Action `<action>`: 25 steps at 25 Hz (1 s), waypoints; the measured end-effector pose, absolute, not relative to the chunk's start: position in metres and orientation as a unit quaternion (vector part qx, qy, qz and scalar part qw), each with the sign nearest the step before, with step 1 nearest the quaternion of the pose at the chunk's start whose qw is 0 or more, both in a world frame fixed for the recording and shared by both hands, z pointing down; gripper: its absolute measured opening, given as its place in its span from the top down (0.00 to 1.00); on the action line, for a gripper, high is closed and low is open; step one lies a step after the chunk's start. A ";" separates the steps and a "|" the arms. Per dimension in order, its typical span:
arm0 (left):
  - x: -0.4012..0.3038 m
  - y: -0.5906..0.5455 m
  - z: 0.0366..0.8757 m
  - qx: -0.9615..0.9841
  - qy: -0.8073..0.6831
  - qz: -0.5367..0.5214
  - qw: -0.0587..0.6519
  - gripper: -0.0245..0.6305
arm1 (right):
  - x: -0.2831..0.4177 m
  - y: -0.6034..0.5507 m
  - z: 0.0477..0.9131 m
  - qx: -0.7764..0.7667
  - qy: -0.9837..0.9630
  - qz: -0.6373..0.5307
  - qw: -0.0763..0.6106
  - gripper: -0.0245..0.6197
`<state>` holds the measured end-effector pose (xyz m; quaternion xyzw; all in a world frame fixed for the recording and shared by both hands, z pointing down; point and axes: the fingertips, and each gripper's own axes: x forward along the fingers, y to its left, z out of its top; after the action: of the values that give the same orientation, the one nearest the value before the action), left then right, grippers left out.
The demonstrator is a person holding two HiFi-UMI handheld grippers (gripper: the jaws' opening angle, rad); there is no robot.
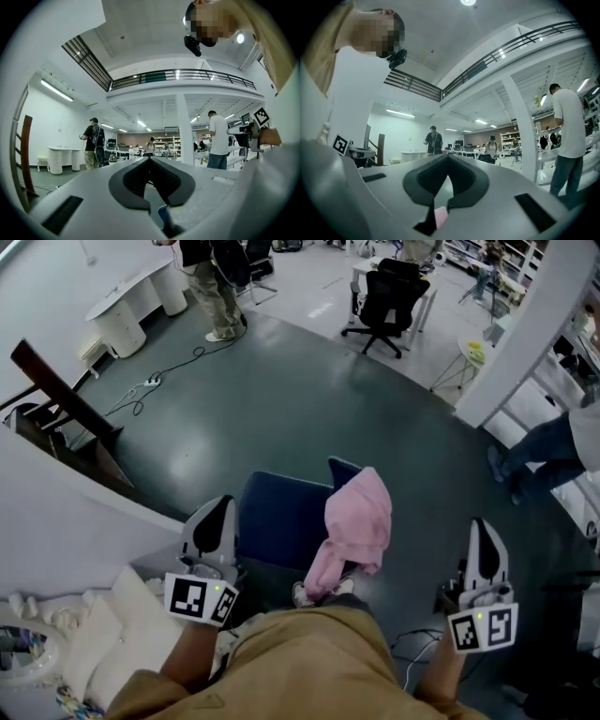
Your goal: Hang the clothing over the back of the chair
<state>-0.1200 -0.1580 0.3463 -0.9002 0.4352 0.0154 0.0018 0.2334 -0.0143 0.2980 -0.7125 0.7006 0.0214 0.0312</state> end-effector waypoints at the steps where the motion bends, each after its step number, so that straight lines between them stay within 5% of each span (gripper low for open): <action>1: -0.123 -0.156 0.345 -0.900 0.435 0.016 0.004 0.96 | 0.230 -0.014 0.300 -0.712 0.702 0.020 0.030 0.96; 25: -0.127 -0.147 0.357 -0.905 0.425 0.034 -0.008 0.96 | 0.204 -0.001 0.302 -0.705 0.709 0.032 0.002 0.96</action>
<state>-0.1267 -0.1473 0.3573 -0.9046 0.4249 0.0335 -0.0083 0.2035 -0.0006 0.3016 -0.7047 0.7088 0.0316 0.0016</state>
